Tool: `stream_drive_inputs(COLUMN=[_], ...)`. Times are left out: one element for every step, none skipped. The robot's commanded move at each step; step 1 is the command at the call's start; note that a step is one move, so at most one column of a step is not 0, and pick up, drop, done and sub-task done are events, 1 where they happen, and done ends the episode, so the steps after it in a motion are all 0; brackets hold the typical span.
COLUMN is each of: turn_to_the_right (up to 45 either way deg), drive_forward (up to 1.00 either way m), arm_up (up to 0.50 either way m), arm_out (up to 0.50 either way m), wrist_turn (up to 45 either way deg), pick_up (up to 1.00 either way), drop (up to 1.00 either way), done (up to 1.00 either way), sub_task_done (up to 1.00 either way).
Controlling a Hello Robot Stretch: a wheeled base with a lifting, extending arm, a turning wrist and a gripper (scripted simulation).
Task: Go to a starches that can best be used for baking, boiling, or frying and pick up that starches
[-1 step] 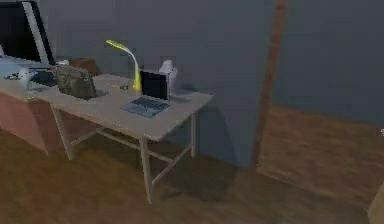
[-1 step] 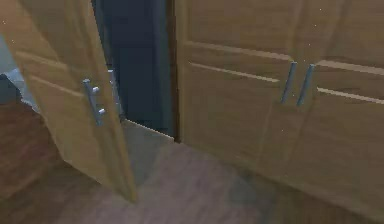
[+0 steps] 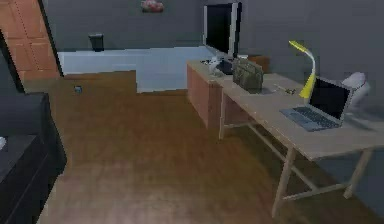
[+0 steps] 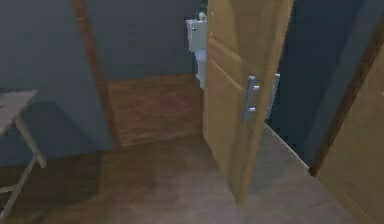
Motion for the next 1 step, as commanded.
stream_drive_inputs(turn_to_the_right=[-9.0], drive_forward=[0.0], arm_up=[0.0], arm_out=[0.0], wrist_turn=[0.0], pick_up=[0.0], drop=[0.0], done=[0.0], sub_task_done=[0.0])
